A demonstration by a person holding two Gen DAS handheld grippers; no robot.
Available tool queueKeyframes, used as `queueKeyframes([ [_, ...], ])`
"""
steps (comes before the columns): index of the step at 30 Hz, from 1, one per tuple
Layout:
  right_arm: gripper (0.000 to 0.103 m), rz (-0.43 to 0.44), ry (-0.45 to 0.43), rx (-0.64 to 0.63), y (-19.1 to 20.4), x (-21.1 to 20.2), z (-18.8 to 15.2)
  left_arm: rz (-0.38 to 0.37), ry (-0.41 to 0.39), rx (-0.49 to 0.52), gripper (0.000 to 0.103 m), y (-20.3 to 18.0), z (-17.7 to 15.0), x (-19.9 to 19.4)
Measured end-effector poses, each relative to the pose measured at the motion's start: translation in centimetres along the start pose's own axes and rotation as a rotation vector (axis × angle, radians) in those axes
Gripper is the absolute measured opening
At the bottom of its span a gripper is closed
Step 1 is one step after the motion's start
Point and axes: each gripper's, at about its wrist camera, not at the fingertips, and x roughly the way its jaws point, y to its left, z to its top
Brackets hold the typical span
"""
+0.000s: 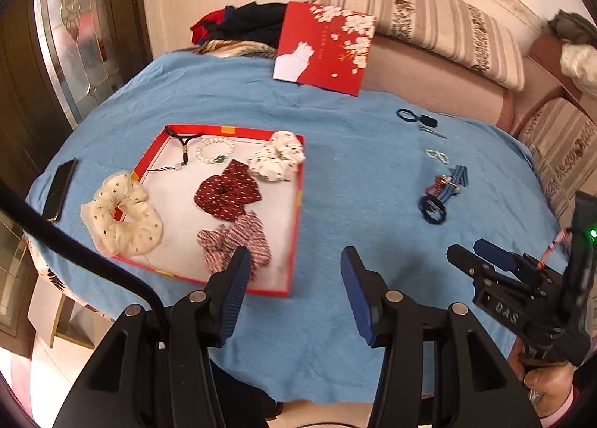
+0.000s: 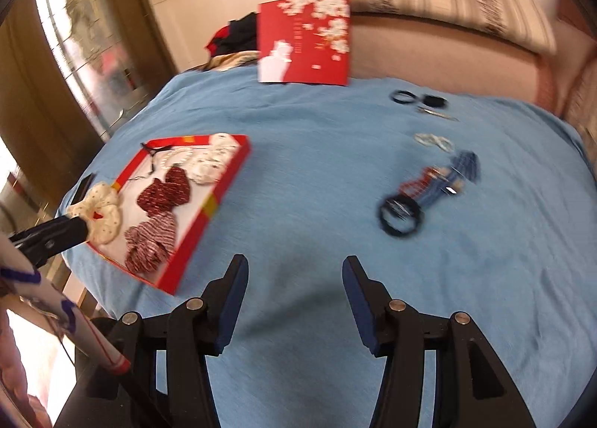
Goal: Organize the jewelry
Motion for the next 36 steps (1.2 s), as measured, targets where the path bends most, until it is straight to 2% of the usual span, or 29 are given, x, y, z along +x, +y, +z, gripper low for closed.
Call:
queueKeyframes([
  [5,0.057,-0.019,-0.018,0.050,-2.6,-1.8,-1.1,0.039,-0.009,0.087,0.051,-3.1,-1.4,-0.8],
  [14,0.057,-0.047,-0.049,0.079,-5.1,-3.8,-2.0,0.055,0.000,0.128,0.051,-5.1,-2.3,-1.1],
  [26,0.057,-0.074,-0.034,0.120,-7.9,-3.2,-2.5,0.061,0.042,0.150,0.052,-6.4,-2.4,0.7],
  [36,0.057,-0.106,0.003,0.181,-11.5,-1.6,-2.8,0.056,0.107,0.151,0.052,-7.2,-2.3,4.3],
])
